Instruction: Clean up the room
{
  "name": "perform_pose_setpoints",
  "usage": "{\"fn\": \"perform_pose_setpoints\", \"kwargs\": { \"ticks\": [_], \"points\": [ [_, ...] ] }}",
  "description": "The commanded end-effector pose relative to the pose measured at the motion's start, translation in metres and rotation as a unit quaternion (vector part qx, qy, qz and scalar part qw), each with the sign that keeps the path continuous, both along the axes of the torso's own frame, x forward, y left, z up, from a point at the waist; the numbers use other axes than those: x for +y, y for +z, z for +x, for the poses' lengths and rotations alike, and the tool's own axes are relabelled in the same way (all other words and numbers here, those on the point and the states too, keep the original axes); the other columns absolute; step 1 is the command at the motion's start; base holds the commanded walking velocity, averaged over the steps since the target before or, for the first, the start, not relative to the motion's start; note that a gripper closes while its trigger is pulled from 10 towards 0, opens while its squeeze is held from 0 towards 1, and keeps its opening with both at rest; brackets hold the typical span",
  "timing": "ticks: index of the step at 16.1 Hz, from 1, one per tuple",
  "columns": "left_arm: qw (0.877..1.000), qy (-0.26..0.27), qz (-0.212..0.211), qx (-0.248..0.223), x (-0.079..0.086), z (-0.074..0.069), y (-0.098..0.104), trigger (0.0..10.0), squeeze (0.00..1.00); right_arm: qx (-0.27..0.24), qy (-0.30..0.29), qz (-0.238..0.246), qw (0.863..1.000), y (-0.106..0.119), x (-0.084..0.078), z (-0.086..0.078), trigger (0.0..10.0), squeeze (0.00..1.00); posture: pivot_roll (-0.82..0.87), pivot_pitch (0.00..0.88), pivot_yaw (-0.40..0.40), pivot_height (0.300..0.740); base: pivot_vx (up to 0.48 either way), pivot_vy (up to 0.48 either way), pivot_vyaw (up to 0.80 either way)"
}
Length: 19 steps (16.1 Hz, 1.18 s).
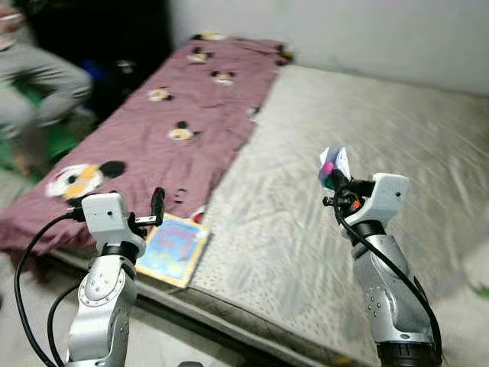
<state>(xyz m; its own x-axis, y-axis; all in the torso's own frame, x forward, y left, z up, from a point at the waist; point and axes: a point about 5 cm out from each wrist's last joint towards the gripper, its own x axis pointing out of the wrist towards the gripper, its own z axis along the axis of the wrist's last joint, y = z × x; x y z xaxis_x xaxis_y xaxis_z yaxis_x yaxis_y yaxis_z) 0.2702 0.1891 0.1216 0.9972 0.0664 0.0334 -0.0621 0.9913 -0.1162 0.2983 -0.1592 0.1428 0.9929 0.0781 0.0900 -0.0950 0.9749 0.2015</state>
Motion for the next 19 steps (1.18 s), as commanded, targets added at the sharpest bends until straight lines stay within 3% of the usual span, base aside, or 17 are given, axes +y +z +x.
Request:
{"fn": "perform_pose_setpoints", "kwargs": {
  "ticks": [1, 5, 8, 12, 19],
  "points": [
    [1.0, 0.007, 0.0, 0.009, 0.002, 0.001, -0.004, 10.0, 0.0, 0.004, -0.004, -0.004, 1.0, 0.001, 0.0, 0.0, 10.0, 0.0, -0.08, 0.0, 0.009, 0.74, 0.0, 0.0, 0.0],
    [1.0, -0.011, -0.013, 0.012, -0.003, 0.003, -0.006, 10.0, 0.0, 0.028, -0.021, -0.014, 0.999, -0.005, -0.005, 0.002, 10.0, 0.0, -0.09, 0.0, 0.005, 0.74, 0.0, 0.0, 0.0],
    [1.0, -0.011, -0.017, 0.012, -0.005, 0.006, -0.006, 10.0, 0.0, 0.029, -0.02, -0.011, 0.999, -0.005, -0.004, 0.002, 10.0, 0.0, -0.1, 0.0, 0.006, 0.74, 0.0, 0.0, -0.8],
    [1.0, -0.02, -0.022, 0.009, -0.01, 0.009, -0.006, 10.0, 0.0, 0.028, -0.019, -0.013, 0.999, -0.004, -0.006, 0.003, 10.0, 0.0, -0.11, 0.0, 0.003, 0.74, 0.0, 0.307, -0.72],
    [1.0, -0.019, -0.017, 0.005, -0.011, 0.012, -0.006, 10.0, 0.0, 0.024, 0.0, -0.026, 0.999, -0.003, -0.001, 0.005, 10.0, 0.0, -0.1, 0.0, -0.002, 0.74, 0.0, 0.377, 0.0]
  ]
}}
